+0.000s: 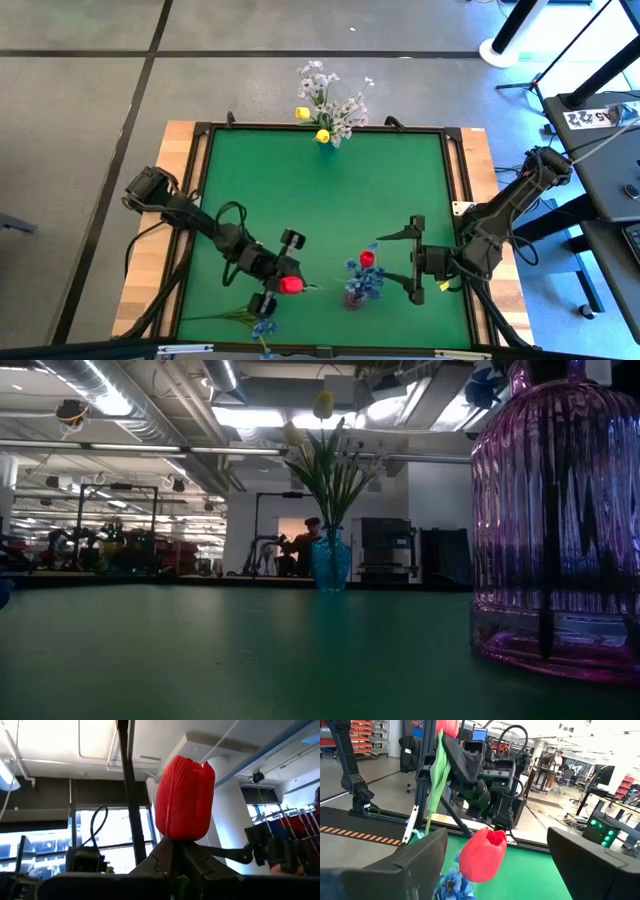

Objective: Sort flowers into vase by color
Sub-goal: Put the red tulip into the purple flower vase

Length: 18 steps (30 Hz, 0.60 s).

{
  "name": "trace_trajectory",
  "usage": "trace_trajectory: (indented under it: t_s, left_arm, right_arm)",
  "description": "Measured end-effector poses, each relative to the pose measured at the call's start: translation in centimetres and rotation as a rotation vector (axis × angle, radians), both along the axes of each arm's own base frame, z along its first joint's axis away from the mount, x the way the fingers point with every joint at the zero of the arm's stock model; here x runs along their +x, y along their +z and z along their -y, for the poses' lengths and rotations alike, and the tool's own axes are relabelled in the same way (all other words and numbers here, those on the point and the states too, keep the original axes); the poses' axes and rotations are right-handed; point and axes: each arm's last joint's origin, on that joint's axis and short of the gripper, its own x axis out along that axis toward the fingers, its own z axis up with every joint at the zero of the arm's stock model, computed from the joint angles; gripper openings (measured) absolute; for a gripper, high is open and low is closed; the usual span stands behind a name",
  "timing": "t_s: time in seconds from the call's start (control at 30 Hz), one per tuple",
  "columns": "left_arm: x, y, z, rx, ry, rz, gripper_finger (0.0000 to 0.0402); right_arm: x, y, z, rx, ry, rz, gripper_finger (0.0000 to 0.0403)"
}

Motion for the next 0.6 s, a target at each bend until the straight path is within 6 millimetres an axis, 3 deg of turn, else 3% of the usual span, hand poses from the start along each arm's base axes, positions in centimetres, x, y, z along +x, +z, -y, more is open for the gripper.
trace_trajectory:
  t_s: [0.3,0.6]
  left_arm:
    - [0.2,0.8,-0.4,-0.064,-0.006,0.024,0.0011]
    - [1.4,0.5,-1.6,-0.104,-0.018,-0.077,0.0011]
  right_arm:
    - [0.0,-0.1,0.0,-0.003,-0.001,-0.007,0.0342]
    - [0.0,-0.5,0.0,0.018,-0.001,-0.037,0.0342]
